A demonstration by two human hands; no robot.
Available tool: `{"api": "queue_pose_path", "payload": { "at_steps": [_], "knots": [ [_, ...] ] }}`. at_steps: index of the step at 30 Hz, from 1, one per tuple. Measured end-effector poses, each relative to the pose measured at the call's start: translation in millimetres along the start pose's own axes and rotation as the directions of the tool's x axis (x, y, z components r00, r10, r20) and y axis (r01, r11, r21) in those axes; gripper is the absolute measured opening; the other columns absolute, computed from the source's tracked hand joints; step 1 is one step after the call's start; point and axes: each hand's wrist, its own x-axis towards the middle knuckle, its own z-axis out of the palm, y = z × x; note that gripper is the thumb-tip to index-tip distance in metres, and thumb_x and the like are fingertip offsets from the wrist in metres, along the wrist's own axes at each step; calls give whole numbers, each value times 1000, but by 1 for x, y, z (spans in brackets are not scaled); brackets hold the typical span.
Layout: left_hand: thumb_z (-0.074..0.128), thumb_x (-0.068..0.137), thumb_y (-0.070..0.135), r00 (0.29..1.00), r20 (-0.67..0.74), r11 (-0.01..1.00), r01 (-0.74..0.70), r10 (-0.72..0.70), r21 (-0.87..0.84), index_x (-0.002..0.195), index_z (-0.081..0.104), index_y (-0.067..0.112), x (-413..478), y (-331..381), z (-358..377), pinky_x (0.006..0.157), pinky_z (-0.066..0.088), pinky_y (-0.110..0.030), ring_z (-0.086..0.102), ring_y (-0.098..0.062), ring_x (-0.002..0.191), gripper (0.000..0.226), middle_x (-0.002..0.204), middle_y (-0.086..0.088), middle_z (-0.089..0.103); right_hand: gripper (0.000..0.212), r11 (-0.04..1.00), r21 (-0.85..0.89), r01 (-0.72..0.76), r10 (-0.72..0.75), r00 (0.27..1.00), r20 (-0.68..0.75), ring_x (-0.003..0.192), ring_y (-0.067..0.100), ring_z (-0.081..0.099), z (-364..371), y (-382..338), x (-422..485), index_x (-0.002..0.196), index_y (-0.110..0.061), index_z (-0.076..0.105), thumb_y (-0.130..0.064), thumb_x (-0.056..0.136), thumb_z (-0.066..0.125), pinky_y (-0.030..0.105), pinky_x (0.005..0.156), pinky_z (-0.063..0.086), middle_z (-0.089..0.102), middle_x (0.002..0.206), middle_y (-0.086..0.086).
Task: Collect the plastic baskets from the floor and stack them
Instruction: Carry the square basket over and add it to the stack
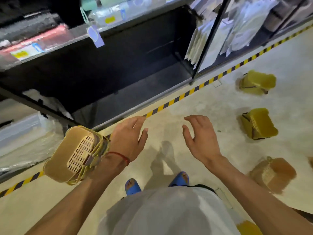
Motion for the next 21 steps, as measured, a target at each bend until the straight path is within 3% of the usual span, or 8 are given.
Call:
{"api": "queue_pose_path", "payload": {
  "at_steps": [6,12,17,21],
  "knots": [
    [44,99,39,983,17,982,-182,181,48,135,56,19,72,116,28,95,49,-41,58,-25,115,43,129,-1,63,29,988,-132,-78,78,997,-2,111,34,56,-62,111,-5,121,-5,66,-23,100,58,44,94,48,67,119,11],
    [43,101,41,947,68,945,-317,313,76,137,55,20,143,211,48,94,48,-41,58,-25,117,44,133,-1,61,29,958,-195,-212,190,974,-124,109,29,55,-108,206,-6,119,-9,66,-28,100,56,41,91,46,67,117,6],
    [49,98,40,876,88,876,-479,474,51,133,59,19,219,280,71,92,47,-39,60,-22,114,41,128,1,64,33,884,-217,-413,374,905,-202,110,25,53,-138,272,-1,120,-12,65,-35,101,52,38,92,43,66,117,2],
    [46,99,38,772,90,770,-635,629,67,132,60,17,288,341,94,91,47,-39,59,-22,112,41,127,1,64,34,809,-213,-547,475,824,-310,108,25,53,-161,319,12,119,-13,65,-37,100,49,41,87,45,65,114,2]
  ]
}}
